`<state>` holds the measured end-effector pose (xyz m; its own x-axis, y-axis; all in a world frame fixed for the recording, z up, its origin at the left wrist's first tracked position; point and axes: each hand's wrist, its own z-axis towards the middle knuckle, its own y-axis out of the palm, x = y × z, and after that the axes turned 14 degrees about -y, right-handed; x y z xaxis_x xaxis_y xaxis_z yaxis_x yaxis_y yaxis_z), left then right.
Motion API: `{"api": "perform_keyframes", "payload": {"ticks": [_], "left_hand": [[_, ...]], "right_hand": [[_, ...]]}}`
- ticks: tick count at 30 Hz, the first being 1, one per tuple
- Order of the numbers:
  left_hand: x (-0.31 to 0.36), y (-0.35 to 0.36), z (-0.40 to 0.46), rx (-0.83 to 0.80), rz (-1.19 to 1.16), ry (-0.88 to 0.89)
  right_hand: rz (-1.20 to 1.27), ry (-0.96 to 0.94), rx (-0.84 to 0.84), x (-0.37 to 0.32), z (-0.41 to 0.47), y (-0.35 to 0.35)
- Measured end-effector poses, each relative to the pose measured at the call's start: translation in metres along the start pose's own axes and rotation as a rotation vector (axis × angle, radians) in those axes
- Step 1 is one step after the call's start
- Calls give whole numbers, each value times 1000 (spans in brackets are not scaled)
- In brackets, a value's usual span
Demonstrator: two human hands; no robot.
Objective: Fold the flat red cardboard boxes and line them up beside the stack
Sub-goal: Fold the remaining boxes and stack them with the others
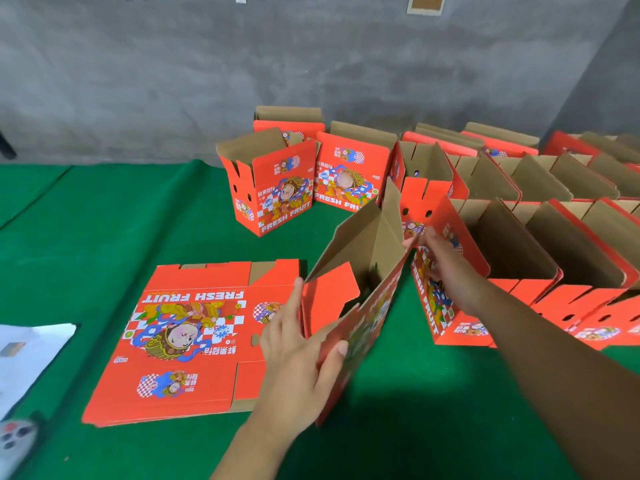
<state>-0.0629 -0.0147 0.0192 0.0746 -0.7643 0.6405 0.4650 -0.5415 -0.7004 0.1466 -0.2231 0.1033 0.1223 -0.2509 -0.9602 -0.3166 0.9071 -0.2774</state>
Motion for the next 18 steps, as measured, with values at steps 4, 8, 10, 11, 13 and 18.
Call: {"api": "perform_keyframes", "payload": {"ticks": [4,8,10,11,13,18], "left_hand": [[-2,8,5,71,87,-80],[-3,11,16,91,142,-176],[-4,12,19,109,157,-173],[-5,13,20,124,162,-163],[-6,14,21,151,138,-172],[-19,13,25,54,-167,-286]], "right_hand": [[-145,47,53,11,5,-5],[-408,-87,72,30,3,-15],[-593,-263,1,37,1,-25],[-664,-321,-17,41,1,-30],[-760,-389,-19,49,1,-41],[-658,-570,-53,63,-32,-60]]}}
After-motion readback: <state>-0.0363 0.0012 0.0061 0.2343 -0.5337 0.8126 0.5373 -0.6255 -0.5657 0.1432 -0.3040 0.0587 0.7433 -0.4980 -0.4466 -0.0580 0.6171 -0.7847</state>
